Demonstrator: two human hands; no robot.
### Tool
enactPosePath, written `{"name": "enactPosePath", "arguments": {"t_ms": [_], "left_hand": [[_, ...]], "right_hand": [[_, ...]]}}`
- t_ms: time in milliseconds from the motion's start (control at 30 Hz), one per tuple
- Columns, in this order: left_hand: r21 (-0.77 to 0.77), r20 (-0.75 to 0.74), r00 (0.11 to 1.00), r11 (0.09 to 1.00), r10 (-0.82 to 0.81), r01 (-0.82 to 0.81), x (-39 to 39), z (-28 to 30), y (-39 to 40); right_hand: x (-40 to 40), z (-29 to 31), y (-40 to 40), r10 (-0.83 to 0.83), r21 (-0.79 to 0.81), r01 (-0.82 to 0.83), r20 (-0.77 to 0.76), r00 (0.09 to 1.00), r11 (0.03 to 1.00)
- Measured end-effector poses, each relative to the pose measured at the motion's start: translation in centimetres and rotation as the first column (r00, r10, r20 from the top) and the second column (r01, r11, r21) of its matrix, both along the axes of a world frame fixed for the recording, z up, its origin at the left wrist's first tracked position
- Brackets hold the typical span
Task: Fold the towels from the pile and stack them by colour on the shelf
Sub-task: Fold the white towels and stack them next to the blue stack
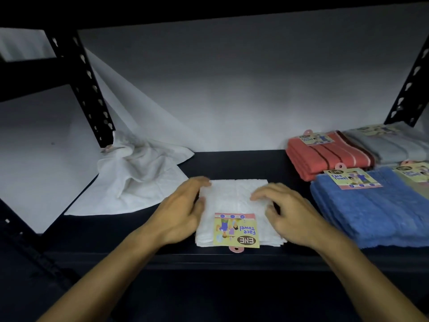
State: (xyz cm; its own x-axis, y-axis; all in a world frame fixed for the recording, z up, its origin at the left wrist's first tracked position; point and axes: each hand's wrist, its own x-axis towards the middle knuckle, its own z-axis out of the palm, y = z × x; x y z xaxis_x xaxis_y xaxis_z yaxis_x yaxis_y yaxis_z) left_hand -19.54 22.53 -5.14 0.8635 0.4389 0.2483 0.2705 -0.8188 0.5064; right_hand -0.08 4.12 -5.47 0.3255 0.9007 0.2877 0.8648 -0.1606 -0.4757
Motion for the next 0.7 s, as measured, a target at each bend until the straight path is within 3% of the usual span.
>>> {"name": "enactPosePath", "arguments": {"t_ms": [133,200,567,700], "left_hand": [[0.162,-0.402,0.915,0.981,-0.031,0.105,3.8,-0.3,0.3],[0.176,-0.512,0.859,0.977,-0.014,0.120,4.6,-1.0,1.1],[0.157,-0.549,0.836,0.981,-0.010,0.115,5.1,-1.3,2.2],[0.175,-0.499,0.864,0.968,-0.070,0.179,4.2,-1.2,3.5]], "right_hand": [[-0.4,-0.1,4.3,0.003,-0.296,0.025,0.095,0.995,0.955],[0.0,-0.7,5.4,0.030,-0.426,0.018,0.107,0.994,0.904],[0.4,-1.2,5.9,0.049,-0.507,0.020,0.123,0.991,0.862],[-2.9,0.2,4.4,-0.062,-0.226,0.138,0.313,0.948,0.964]]}}
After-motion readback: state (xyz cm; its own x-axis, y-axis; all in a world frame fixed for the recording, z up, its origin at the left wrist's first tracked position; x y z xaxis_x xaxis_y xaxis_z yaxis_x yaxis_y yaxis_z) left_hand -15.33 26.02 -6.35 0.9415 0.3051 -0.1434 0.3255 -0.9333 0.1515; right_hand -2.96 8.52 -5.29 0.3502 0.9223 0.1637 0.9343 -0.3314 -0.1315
